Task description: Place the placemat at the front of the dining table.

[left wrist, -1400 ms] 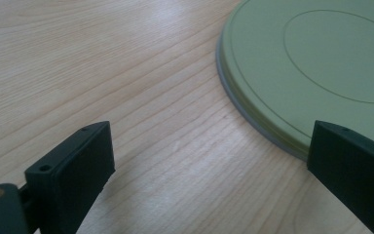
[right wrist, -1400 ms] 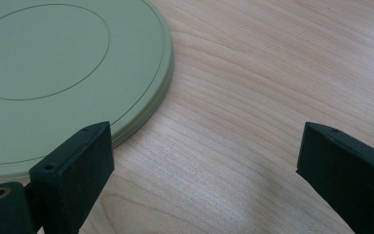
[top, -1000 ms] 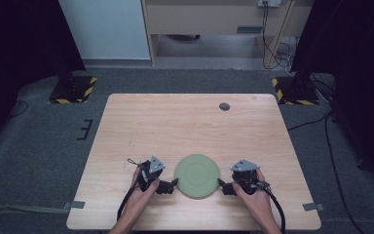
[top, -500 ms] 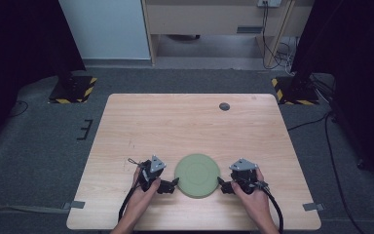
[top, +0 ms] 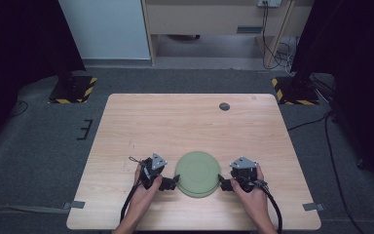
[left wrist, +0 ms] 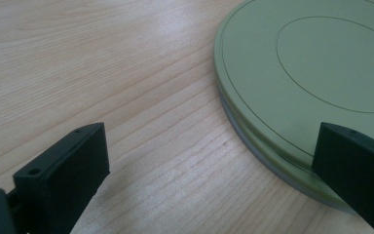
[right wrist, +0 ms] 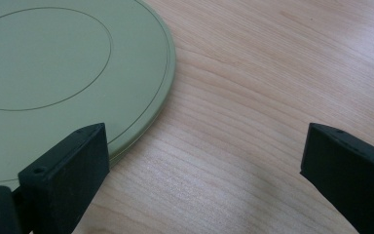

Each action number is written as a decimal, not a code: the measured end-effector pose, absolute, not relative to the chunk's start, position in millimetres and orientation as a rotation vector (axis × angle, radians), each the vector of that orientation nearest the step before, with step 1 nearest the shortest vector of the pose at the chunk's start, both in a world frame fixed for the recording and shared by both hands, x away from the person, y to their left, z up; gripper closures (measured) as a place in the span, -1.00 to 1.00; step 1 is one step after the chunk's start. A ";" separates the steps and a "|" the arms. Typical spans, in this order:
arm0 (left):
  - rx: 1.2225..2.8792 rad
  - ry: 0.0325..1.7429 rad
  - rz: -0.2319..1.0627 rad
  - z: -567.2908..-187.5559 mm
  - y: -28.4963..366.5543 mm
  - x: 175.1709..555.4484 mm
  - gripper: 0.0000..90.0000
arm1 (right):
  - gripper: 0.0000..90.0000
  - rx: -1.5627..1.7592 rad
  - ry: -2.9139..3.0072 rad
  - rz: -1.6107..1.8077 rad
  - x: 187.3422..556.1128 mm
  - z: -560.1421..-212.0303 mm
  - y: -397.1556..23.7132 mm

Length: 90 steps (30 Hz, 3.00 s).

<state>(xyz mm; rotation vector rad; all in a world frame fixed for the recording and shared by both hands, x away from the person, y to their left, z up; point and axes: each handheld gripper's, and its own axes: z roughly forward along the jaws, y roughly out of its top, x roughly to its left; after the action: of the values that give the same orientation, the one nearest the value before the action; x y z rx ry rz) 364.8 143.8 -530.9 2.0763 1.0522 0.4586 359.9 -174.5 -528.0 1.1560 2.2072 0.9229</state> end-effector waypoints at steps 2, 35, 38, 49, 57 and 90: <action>2.069 1.061 0.467 -530.9 143.4 364.8 -1.00 | -0.92 1.160 2.201 0.923 360.2 -528.2 -174.5; 2.084 1.082 0.500 -532.2 140.1 368.4 -1.00 | -0.93 1.176 2.178 0.926 362.7 -527.6 -172.0; 2.073 1.093 0.498 -533.0 140.5 369.9 -1.00 | -0.95 1.190 2.169 0.930 364.3 -528.5 -172.3; 2.075 1.083 0.508 -531.2 138.6 366.8 -0.94 | -0.90 1.156 2.196 0.917 359.8 -527.4 -169.2; 2.067 1.100 0.509 -532.3 138.5 369.7 -1.00 | -0.95 1.175 2.177 0.919 362.3 -528.6 -169.1; 2.037 1.127 0.515 -532.7 135.1 374.4 -1.00 | -0.97 1.197 2.128 0.915 367.6 -530.4 -165.1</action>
<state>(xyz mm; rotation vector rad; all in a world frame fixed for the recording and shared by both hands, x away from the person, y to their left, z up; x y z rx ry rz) 374.4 135.1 -532.7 2.0366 1.1270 0.5150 367.6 -165.1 -530.4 1.1965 2.1276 0.9153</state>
